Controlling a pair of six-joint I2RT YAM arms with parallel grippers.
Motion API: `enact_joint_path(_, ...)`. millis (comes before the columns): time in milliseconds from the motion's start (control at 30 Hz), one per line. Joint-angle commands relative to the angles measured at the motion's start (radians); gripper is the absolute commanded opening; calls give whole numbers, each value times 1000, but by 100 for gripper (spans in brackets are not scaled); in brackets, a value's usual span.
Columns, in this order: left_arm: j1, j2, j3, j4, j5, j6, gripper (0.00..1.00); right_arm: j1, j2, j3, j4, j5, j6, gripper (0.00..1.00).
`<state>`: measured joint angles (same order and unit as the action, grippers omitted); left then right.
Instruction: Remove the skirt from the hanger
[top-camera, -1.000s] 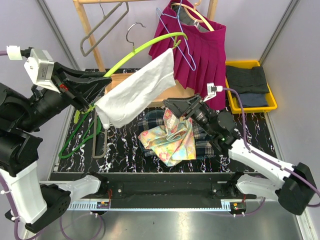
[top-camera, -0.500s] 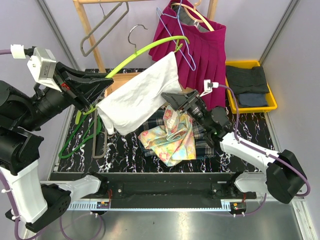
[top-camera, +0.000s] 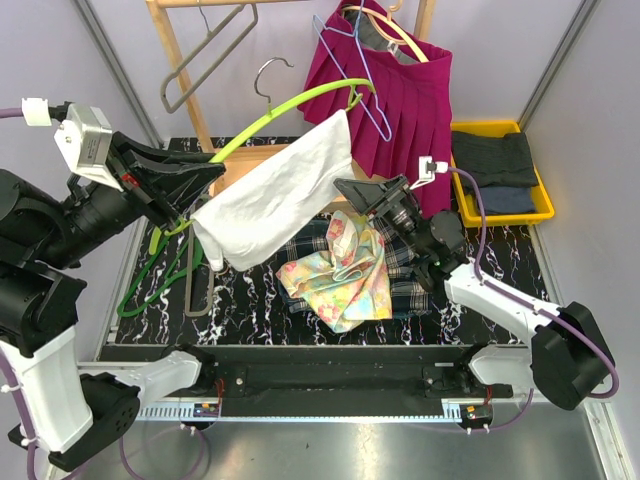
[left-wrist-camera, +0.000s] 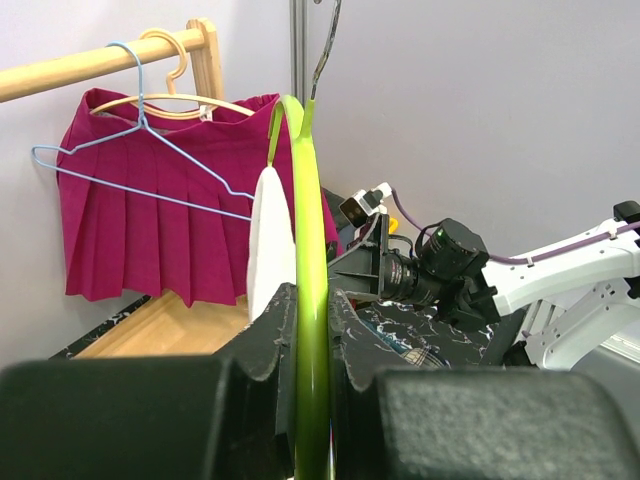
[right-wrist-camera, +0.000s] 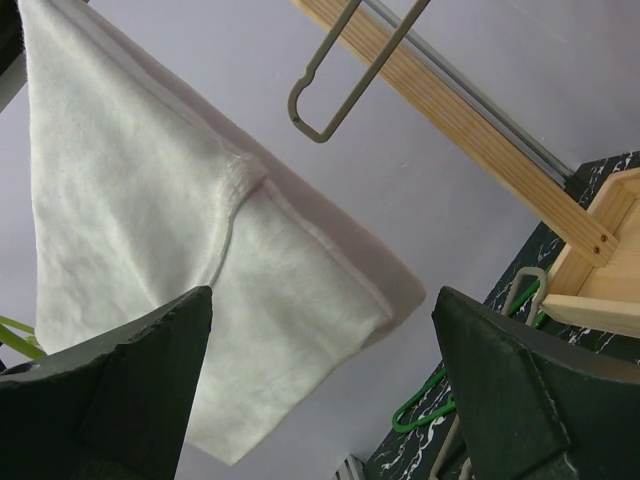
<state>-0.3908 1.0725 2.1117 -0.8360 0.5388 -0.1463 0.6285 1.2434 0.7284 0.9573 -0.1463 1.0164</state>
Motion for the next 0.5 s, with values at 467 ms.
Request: enact_joint_path(467,7,-31,-13,120,-23,4,0,-64,28,62,86,-76,34,67)
